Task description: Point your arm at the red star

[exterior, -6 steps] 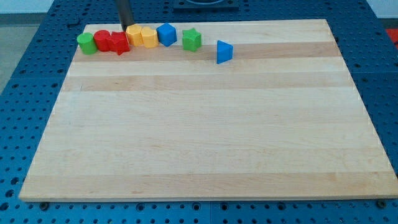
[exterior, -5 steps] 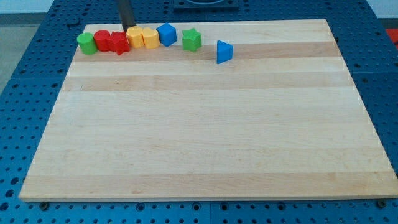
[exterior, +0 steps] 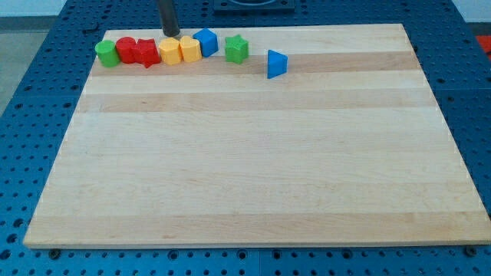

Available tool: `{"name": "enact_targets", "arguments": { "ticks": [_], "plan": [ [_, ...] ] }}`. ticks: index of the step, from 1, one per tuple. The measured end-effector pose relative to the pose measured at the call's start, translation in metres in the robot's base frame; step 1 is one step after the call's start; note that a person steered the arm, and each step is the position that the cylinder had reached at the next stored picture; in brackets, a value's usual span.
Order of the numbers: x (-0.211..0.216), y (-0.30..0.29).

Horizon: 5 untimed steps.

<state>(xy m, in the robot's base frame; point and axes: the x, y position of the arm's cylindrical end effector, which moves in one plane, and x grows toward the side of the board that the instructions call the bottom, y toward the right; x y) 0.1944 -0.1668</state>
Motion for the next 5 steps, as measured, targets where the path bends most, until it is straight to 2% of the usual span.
{"name": "enact_targets", "arguments": {
  "ticks": [2,5],
  "plan": [
    [0.011,-0.04],
    [0.033,-0.062]
  ]
}}
